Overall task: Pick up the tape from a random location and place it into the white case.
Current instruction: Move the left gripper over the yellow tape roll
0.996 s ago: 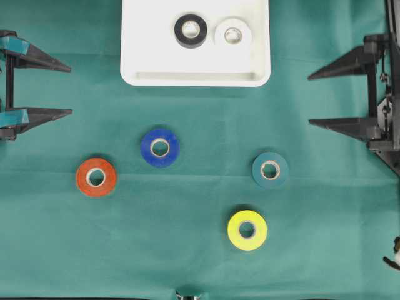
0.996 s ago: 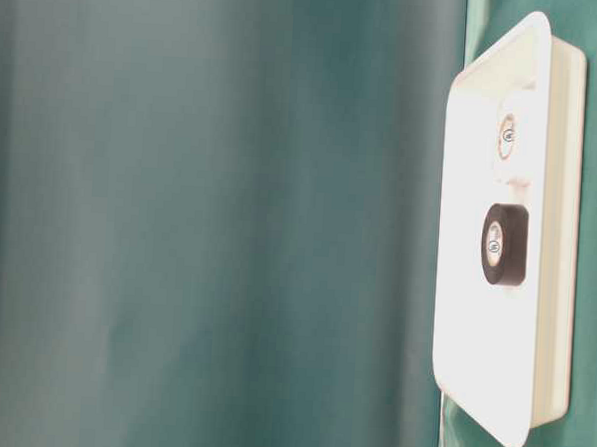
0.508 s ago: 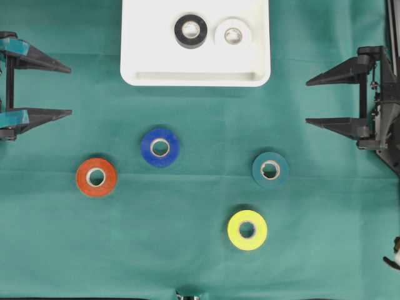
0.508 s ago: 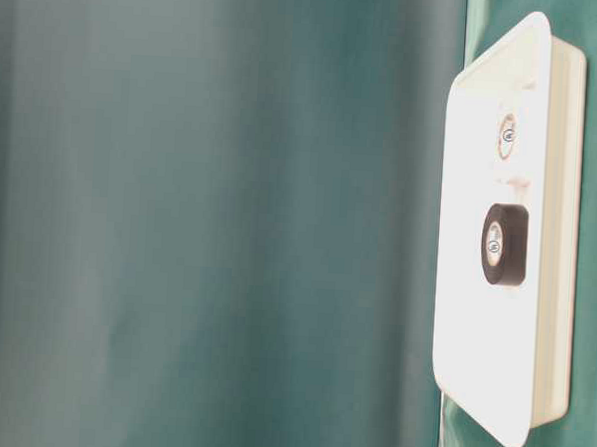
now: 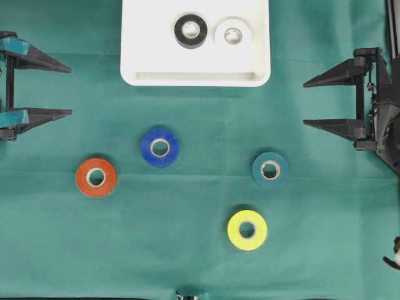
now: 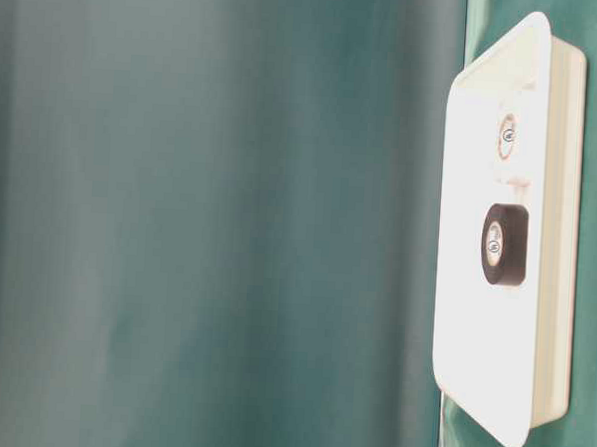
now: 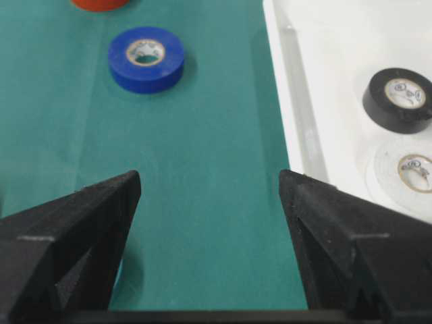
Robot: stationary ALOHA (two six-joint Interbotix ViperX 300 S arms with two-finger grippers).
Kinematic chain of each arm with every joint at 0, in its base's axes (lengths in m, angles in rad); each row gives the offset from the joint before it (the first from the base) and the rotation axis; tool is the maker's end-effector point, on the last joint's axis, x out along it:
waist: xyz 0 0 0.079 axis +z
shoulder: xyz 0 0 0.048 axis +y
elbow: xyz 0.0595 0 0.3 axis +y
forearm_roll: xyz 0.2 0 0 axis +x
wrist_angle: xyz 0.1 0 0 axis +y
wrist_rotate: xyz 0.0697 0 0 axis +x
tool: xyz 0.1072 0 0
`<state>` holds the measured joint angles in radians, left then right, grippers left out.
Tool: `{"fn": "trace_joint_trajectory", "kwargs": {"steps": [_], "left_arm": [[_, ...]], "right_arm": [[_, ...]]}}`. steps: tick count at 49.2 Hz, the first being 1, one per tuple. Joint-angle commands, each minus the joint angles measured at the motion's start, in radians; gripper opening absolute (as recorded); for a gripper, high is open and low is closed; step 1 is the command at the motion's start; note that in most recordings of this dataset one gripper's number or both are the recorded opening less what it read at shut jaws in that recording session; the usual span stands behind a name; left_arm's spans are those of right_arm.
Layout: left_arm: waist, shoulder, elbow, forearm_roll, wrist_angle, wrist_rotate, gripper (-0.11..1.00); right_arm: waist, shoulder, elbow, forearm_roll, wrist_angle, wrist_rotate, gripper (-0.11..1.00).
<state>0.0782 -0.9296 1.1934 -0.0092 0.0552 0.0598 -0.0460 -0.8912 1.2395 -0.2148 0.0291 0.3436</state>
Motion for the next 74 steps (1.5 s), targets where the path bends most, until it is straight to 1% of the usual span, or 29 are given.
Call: {"fn": "trace_joint_trajectory", "kwargs": {"steps": [1,11,27,37,58,68,74], "left_arm": [[-0.002,0.005,-0.011,-0.003,-0.008,0.000,0.98],[-0.049,0.005,-0.012,-0.002,-0.008,-0.002,0.98],[-0.190,0.003,-0.012,-0.002,-0.002,-0.005,0.98],[-0.255,0.005,-0.014,-0.002,-0.003,-0.018,0.98],[-0.258,0.006,-0.014,-0.002,-0.011,-0.020,0.98],[-0.258,0.011,-0.015,-0.002,-0.057,-0.020,0.98],[-0.258,0.040,-0.017,-0.002,-0.112,-0.020,0.98]], "right_arm": [[-0.002,0.005,-0.012,0.002,-0.009,0.000,0.79],[-0.002,0.005,-0.014,0.002,-0.008,0.000,0.79],[0.000,0.005,-0.015,0.002,-0.008,0.000,0.79],[-0.002,0.005,-0.017,0.002,-0.008,0.000,0.79],[-0.002,0.006,-0.017,0.002,-0.002,0.000,0.79],[-0.002,0.006,-0.018,0.002,-0.002,0.000,0.79],[-0.002,0.006,-0.018,0.002,-0.002,0.000,0.79]]}}
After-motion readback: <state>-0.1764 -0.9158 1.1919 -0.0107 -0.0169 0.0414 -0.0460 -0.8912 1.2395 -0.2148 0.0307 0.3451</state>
